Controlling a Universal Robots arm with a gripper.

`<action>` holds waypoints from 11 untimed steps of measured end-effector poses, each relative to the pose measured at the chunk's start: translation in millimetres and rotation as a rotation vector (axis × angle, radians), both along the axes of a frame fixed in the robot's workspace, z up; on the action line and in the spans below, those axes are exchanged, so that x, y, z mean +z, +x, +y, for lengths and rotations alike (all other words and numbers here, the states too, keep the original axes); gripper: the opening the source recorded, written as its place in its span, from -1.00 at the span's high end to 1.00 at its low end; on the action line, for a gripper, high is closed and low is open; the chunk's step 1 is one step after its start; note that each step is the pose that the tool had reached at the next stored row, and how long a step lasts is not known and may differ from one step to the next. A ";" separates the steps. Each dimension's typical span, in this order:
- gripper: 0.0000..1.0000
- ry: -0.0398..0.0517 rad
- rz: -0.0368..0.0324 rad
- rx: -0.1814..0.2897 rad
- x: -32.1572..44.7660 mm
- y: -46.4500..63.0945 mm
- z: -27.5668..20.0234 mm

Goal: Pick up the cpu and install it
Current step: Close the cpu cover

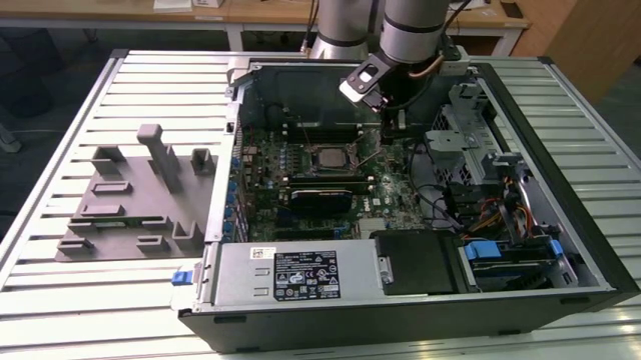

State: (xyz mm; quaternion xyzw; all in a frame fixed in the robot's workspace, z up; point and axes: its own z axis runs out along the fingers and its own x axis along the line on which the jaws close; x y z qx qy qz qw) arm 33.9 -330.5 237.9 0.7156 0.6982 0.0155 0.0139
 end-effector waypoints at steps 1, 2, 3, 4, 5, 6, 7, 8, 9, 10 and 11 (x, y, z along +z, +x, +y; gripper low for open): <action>0.79 0.0002 0.0001 0.000 0.0 -2.1 0.0; 0.79 0.0003 0.0000 -0.001 0.0 -4.3 0.0; 0.79 0.0003 0.0000 -0.001 0.0 -6.8 0.0; 0.79 0.0004 0.0000 -0.001 0.0 -9.3 0.0; 0.79 0.0005 0.0000 -0.002 0.0 -11.8 0.0; 0.79 0.0005 0.0000 -0.002 0.0 -14.5 0.0; 0.79 0.0006 0.0000 -0.003 0.0 -17.2 0.0; 0.79 0.0007 0.0000 -0.004 0.0 -20.0 0.0; 0.79 0.0008 0.0000 -0.004 0.0 -22.8 0.1; 0.79 0.0008 0.0000 -0.005 0.0 -25.8 0.1; 0.79 0.0009 0.0000 -0.006 0.0 -28.7 0.2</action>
